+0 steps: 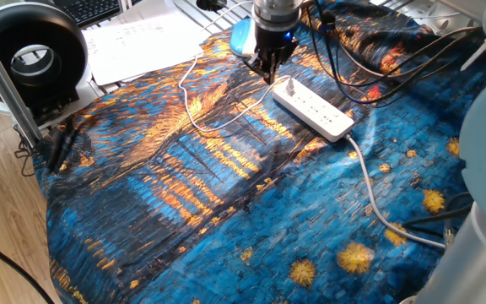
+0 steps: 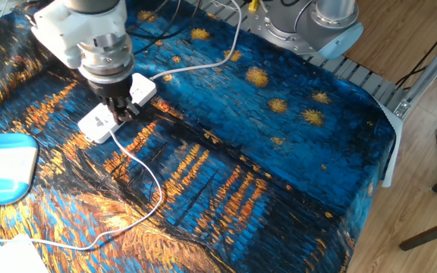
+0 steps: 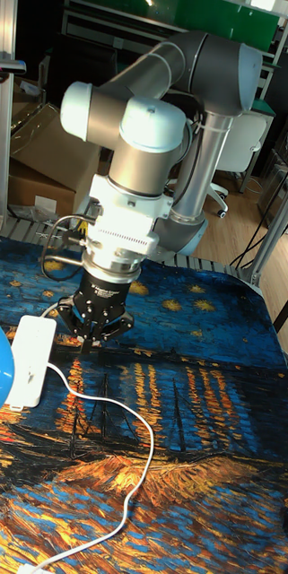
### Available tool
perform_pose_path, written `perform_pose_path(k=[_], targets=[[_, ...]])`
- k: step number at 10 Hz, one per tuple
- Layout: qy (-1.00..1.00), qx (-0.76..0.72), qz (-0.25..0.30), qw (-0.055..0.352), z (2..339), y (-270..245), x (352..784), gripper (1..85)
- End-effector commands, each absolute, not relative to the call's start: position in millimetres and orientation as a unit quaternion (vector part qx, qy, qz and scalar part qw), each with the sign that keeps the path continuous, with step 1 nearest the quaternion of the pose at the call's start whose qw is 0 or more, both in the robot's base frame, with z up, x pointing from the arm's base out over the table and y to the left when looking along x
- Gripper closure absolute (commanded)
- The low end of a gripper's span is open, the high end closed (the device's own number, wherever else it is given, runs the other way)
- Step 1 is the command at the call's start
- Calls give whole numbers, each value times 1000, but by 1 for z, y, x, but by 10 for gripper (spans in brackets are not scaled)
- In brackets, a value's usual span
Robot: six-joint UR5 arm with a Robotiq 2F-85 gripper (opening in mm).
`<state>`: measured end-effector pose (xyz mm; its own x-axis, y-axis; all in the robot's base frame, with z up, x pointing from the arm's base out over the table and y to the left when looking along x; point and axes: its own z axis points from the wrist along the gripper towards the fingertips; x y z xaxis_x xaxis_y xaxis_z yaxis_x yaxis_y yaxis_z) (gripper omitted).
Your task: Plug in the power cord of the desk lamp, turn on the socket, and light up the desk lamp
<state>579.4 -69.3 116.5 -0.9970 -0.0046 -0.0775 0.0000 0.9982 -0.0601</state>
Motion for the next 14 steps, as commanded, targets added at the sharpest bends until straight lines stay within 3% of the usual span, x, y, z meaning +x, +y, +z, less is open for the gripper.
perform_pose_path(k=[1,3,8,11,14], targets=[[997,-59,-30,35,117,-67,576,843],[997,-50,-56,22,123,-70,560,843],[997,-30,-57,39,137,-43,536,843],[999,-25,-20,33,141,-23,531,843],[999,-22,28,3,146,-18,526,843]])
